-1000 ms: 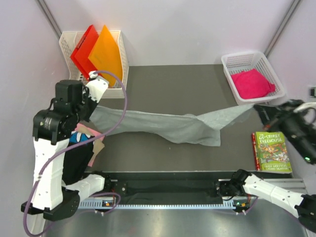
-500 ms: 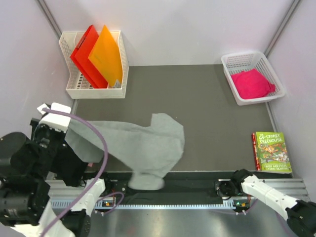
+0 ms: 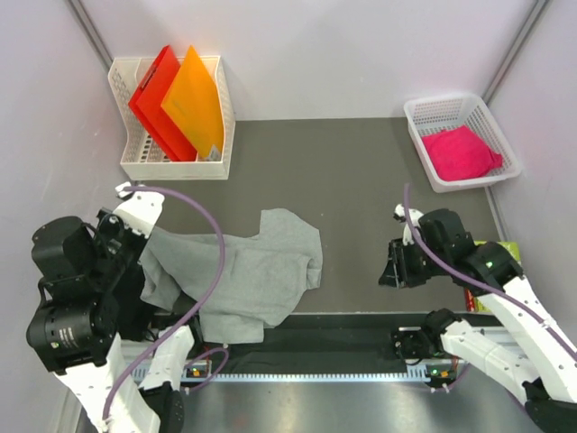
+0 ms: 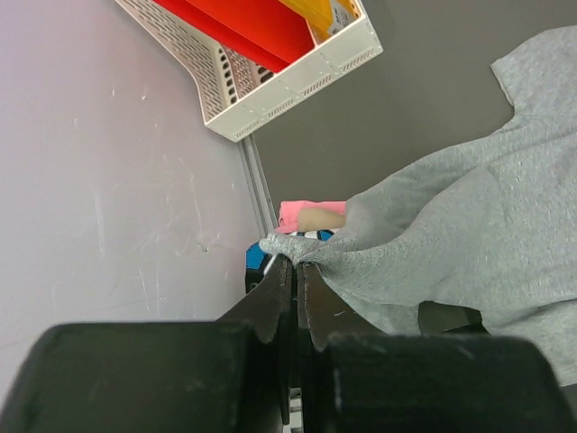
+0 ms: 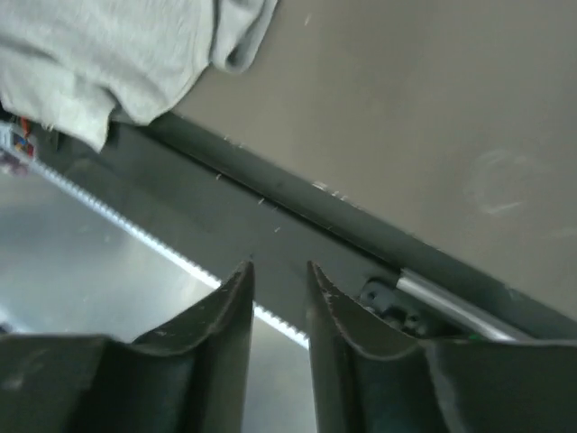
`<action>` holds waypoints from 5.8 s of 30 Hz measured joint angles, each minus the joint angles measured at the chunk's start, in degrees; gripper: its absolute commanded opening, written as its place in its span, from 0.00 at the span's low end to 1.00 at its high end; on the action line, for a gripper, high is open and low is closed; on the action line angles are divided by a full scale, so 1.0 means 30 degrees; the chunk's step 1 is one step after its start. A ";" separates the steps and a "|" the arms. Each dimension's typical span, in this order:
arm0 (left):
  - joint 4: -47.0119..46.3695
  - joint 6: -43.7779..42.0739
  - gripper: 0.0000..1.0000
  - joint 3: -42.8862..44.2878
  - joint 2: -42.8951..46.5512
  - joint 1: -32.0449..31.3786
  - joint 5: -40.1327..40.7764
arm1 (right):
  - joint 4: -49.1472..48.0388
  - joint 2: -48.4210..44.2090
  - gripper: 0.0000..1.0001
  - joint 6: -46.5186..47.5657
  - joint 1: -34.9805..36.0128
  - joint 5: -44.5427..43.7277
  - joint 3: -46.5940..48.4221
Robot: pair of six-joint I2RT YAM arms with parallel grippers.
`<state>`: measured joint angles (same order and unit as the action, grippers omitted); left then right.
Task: Fold and stack the t-shirts
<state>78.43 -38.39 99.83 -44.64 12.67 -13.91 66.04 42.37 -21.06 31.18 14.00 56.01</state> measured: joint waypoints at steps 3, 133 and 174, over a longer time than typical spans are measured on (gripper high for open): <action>-0.0131 -0.0117 0.00 -0.0663 0.0080 0.0007 -0.0087 | -0.0809 -0.0073 0.47 -0.0226 0.0736 0.1282 -0.0896; -0.8298 0.0940 0.00 -1.2502 -0.6827 -0.2047 -0.3592 | -0.8641 1.7405 0.59 0.0284 1.8309 -0.6419 0.4204; -0.8087 0.1668 0.00 -1.2590 -0.5136 -0.2637 -0.2113 | -1.4673 2.0072 0.00 0.0437 1.8316 -0.5785 0.1836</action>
<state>54.17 -33.39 62.06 -60.05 4.75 -20.25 22.02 102.59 -19.75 86.13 -3.36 61.52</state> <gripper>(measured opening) 0.023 0.012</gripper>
